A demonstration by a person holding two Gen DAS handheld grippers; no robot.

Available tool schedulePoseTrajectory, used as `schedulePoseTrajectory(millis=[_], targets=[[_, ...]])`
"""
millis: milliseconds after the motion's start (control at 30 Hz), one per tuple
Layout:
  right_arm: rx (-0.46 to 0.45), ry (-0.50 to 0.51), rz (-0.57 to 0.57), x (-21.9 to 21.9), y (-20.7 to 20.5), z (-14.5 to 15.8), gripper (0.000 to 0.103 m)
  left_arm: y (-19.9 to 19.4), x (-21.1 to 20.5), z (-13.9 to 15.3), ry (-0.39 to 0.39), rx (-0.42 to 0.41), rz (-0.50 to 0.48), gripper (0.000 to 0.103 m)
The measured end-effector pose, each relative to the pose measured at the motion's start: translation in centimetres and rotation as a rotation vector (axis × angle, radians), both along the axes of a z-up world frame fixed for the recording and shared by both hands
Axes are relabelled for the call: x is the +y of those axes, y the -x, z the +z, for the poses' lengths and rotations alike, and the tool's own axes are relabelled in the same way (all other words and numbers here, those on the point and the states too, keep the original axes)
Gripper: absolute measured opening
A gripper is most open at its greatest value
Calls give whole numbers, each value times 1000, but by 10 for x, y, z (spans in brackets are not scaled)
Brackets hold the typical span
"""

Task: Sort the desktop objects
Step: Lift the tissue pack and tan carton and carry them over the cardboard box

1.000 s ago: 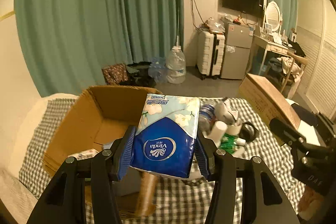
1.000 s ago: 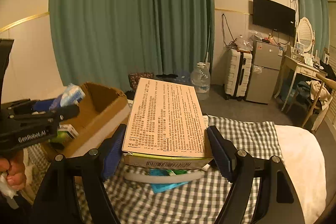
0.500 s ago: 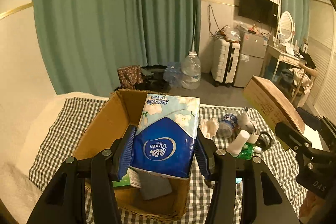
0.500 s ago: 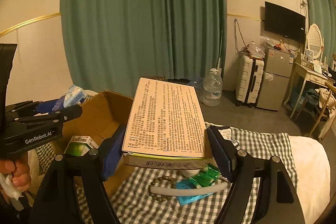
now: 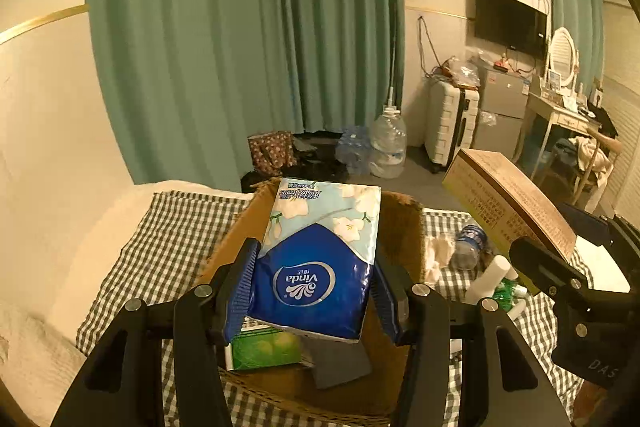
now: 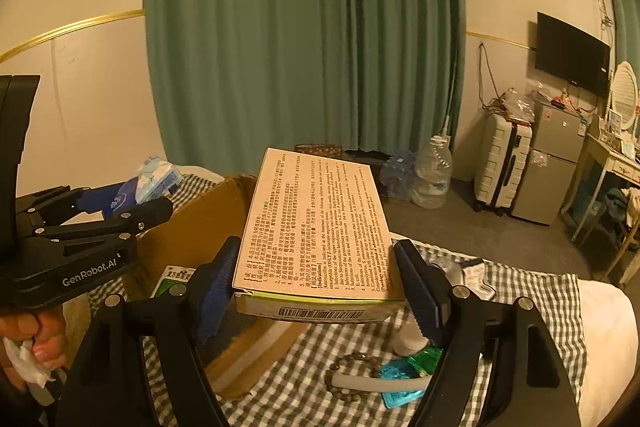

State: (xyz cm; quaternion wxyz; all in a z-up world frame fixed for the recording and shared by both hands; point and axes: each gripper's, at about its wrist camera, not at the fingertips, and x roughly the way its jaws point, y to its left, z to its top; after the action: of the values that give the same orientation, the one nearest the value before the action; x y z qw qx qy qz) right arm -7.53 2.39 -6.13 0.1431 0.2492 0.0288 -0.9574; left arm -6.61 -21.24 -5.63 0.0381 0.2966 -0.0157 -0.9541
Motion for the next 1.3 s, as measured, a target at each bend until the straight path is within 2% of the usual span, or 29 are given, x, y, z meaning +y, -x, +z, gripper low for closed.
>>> schedulePoseTrajectory(millis=[300, 567, 933, 1300], targets=[[-12, 0, 45, -24, 11, -6, 76, 7, -23, -9, 46, -14, 34, 54], [-35, 3, 77, -42, 23, -16, 76, 15, -38, -18, 1, -32, 40, 54], [-71, -27, 97, -63, 54, -28, 76, 40, -47, -44, -30, -134, 57, 54], [-176, -76, 109, -86, 100, -57, 76, 72, -59, -86, -54, -285, 100, 54]])
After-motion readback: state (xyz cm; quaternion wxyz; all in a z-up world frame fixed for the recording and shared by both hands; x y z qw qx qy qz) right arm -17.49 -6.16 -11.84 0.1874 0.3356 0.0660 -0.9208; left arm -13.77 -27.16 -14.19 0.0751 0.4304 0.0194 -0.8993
